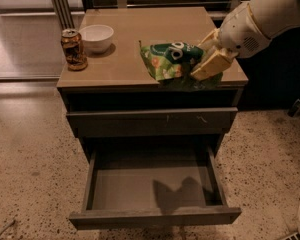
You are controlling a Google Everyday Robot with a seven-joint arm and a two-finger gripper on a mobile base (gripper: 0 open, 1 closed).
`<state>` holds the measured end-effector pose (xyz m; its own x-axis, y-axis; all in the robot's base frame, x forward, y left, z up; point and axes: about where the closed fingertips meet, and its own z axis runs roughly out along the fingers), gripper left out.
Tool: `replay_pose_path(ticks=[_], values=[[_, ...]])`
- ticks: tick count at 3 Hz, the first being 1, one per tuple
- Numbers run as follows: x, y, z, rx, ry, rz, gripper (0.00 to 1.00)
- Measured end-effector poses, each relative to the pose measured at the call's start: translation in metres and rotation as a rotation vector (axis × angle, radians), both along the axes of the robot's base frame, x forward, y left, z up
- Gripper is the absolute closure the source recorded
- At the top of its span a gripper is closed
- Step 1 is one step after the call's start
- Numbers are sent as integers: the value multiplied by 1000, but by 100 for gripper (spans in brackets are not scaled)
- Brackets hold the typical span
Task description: Place green rice chip bag into middle drawer
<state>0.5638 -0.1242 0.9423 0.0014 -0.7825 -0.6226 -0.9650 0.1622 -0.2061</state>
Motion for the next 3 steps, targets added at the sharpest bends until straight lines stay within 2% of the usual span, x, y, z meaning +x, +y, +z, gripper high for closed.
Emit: replay_pose_path(ticks=[1,2,3], values=[[-51,0,21,-11,39,-14,100],[-55,1,25,-15,35,-14,100],[-58,-3,-3,-22,47,-13,100]])
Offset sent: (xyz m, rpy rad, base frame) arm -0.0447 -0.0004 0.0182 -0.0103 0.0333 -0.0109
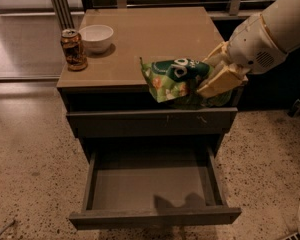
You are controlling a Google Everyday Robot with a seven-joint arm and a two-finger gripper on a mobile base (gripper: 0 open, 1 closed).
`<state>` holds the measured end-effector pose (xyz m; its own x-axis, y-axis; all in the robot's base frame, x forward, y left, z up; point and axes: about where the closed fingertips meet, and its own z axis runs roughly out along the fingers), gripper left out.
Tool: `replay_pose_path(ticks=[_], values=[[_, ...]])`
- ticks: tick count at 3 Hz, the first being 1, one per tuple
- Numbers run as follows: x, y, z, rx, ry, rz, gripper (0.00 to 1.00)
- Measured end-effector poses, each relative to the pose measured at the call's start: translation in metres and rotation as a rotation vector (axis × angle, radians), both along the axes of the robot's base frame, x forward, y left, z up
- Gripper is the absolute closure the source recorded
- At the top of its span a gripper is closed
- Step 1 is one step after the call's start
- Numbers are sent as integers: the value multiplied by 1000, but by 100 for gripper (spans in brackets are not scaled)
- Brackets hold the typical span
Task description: Place green rice chip bag into middle drawer
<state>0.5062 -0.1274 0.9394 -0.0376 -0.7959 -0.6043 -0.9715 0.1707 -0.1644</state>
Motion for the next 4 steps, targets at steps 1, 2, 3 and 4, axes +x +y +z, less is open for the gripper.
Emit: replay_pose_path(ticks=[1,2,3,4], values=[[-15,-3,-46,11,0,-18,100],[-32,-5,-106,20,-26,-49,100],[-51,-1,-180,30,-16,-80,100],[-68,4,-269,38,50,-100,100]])
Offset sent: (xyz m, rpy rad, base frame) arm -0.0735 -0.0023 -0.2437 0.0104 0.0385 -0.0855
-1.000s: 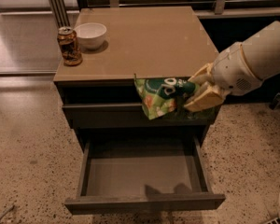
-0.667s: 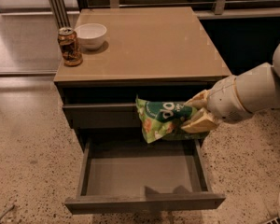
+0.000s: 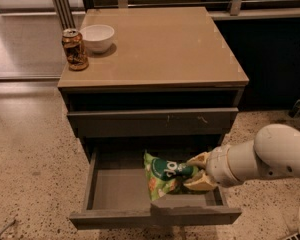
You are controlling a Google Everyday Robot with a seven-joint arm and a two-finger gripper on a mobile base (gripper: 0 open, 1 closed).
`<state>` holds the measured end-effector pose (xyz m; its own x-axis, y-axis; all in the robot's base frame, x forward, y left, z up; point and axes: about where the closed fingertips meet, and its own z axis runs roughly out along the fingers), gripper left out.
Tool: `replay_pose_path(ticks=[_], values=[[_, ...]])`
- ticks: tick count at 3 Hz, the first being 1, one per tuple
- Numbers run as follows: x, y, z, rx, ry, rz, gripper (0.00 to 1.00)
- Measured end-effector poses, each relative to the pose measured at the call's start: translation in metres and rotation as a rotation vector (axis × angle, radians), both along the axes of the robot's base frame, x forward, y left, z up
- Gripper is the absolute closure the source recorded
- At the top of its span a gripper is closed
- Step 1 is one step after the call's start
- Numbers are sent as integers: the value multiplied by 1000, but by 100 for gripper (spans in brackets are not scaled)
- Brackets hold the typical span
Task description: Place green rice chip bag into middle drawer
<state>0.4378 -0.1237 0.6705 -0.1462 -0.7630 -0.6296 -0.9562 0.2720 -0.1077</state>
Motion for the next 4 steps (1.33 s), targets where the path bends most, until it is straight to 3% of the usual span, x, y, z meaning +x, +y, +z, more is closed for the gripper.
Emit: replay_pose_path(ticks=[1,2,3,4], values=[[-17,-3,-100,7,126,-3,100],[-17,-3,-100,7,126,-3,100],[-14,-8,-109,-61,76,20,100],[5,-11,-128,-135,-9,63,100]])
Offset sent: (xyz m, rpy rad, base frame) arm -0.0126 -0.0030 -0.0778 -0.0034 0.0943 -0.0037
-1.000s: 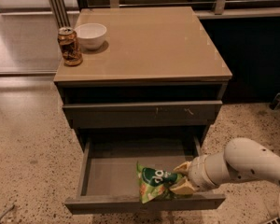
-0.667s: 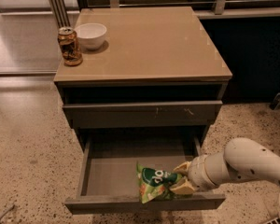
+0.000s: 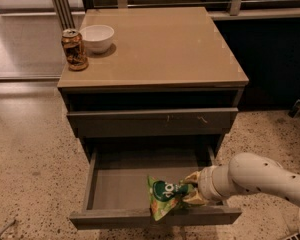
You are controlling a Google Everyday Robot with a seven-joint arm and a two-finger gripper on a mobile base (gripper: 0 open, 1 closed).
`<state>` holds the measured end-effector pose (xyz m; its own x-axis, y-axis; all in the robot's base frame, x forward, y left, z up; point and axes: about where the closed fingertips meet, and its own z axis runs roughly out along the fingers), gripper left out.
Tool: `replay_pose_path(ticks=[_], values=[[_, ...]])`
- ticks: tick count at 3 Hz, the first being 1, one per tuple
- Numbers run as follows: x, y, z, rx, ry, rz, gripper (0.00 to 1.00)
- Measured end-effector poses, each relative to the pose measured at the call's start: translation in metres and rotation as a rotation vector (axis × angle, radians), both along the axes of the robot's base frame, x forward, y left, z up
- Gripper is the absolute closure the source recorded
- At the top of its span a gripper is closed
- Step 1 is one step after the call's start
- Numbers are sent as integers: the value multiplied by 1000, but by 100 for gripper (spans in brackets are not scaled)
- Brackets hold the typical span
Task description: Place green rice chip bag into middle drawer
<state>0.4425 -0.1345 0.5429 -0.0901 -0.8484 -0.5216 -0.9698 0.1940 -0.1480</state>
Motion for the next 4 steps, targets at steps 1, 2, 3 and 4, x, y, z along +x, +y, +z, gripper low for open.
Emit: replay_pose_path(ticks=[1,2,3,4], values=[[32,-4,-21,-15,-87,18,100],[68,-2,-44,31,-153,17,100],[103,4,-69,108,-182,10,100],[134,10,-92,179,-178,-3,100]])
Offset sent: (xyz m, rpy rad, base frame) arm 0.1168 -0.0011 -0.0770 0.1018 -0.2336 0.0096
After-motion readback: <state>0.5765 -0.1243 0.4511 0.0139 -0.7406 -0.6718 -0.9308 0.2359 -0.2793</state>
